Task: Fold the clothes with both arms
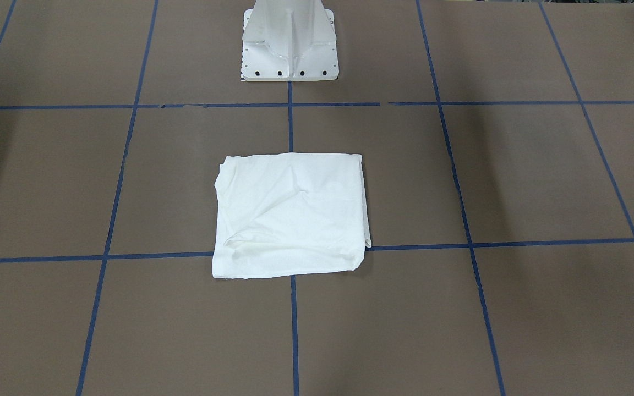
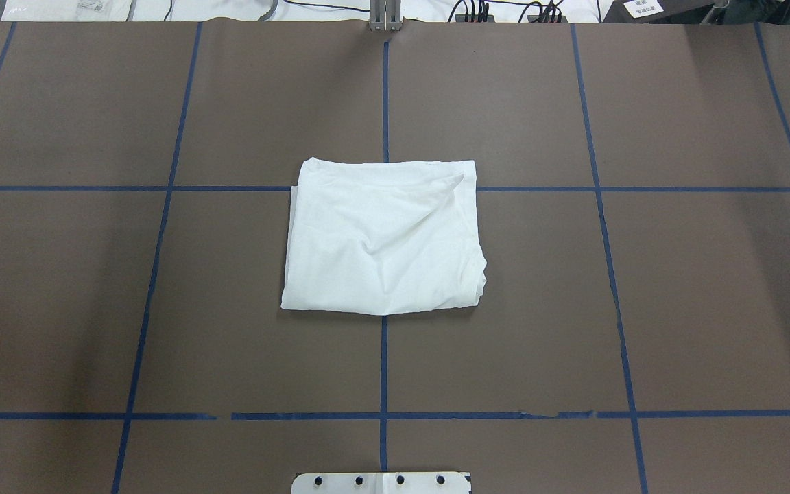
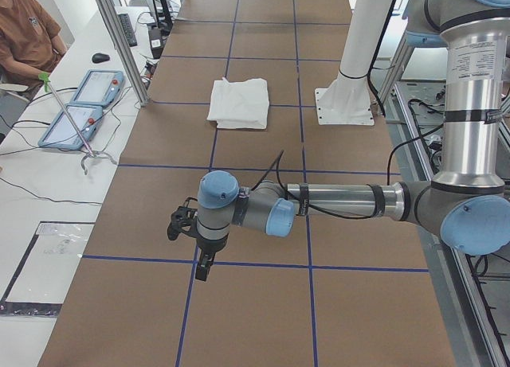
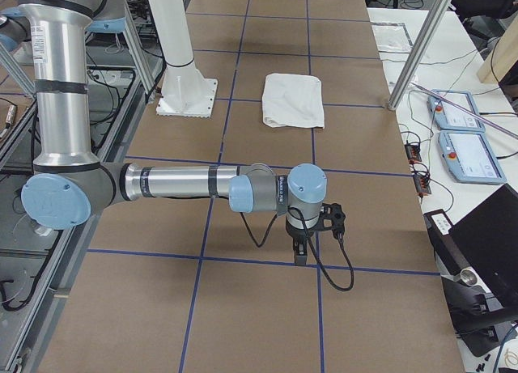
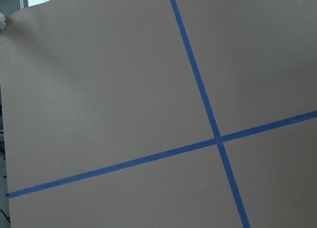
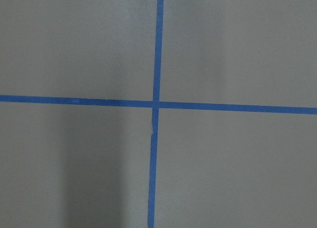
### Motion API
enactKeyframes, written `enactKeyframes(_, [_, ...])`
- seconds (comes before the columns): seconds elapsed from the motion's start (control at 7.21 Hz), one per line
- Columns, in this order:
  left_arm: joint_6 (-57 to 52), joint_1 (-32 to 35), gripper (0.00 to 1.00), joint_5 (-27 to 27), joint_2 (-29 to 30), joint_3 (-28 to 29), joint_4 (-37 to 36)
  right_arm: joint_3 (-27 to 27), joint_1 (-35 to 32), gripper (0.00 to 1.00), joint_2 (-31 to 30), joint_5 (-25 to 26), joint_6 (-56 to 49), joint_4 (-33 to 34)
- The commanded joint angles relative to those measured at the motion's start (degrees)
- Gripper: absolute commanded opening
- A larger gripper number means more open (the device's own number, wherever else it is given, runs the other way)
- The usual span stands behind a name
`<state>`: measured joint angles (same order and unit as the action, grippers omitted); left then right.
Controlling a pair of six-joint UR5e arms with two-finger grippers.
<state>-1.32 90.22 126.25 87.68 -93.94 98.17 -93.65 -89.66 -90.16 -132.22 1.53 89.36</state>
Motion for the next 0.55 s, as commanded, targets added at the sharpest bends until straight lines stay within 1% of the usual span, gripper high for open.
enactKeyframes(0.0, [0.0, -0.04, 1.0, 1.53, 0.12, -2.99, -7.62, -0.04, 0.01, 1.0, 0.08, -0.32, 0.4, 0.46])
enactKeyframes(0.14, [0.0, -0.04, 1.0, 5.37, -0.32, -2.22, -7.12, -0.13, 0.01, 1.0, -0.01, -0.32, 0.49, 0.64])
enactKeyframes(0.42, [0.0, -0.04, 1.0, 6.46, -0.58, -2.3, -6.85, -0.21, 0.01, 1.0, -0.36, -0.06, 0.57, 0.12])
